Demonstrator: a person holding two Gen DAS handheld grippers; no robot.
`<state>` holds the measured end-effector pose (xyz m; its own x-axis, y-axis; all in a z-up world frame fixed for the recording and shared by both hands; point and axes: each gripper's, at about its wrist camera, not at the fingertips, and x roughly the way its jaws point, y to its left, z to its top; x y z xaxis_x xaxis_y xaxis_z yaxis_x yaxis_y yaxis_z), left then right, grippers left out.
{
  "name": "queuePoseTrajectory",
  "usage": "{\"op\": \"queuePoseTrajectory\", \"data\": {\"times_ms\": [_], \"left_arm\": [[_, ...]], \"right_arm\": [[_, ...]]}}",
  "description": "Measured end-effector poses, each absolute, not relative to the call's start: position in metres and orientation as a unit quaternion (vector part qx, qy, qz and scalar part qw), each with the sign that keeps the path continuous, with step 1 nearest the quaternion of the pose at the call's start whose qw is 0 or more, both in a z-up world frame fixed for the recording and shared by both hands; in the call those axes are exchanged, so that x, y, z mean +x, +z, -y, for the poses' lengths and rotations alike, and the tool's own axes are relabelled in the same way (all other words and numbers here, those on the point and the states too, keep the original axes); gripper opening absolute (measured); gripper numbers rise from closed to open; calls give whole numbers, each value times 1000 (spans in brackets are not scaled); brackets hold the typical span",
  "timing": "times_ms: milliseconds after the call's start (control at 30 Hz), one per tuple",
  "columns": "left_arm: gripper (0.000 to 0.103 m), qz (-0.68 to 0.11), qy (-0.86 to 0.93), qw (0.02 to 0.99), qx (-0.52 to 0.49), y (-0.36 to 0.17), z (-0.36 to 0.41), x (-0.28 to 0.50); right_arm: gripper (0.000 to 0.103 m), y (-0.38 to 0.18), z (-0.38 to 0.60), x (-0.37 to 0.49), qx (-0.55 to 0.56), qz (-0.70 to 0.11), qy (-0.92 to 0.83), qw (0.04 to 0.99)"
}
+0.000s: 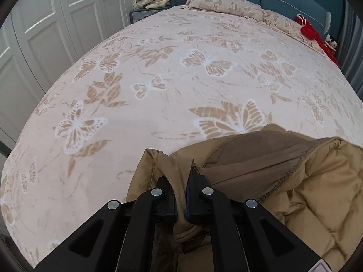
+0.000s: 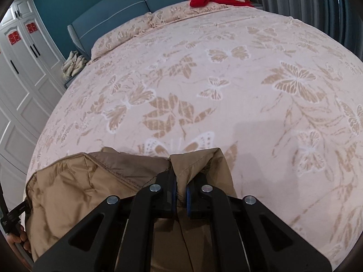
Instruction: Fold large clothes
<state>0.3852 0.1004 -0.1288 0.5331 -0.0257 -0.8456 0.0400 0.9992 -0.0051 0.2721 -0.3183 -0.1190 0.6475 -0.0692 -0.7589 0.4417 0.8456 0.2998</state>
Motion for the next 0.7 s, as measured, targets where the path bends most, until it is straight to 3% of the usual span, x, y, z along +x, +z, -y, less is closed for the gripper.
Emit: {"op": "queuePoseTrajectory", "data": {"times_ms": [567, 633, 700], "left_arm": [[7, -463, -16, 886, 30, -160, -86, 390], [9, -469, -25, 883, 11, -153, -95, 389], [12, -477, -34, 878, -9, -140, -108, 387]], "right_arm": [[5, -154, 314, 283, 231, -409, -145, 871], [7, -150, 319, 281, 241, -411, -140, 868], [20, -139, 325, 273, 254, -408, -140, 866]]}}
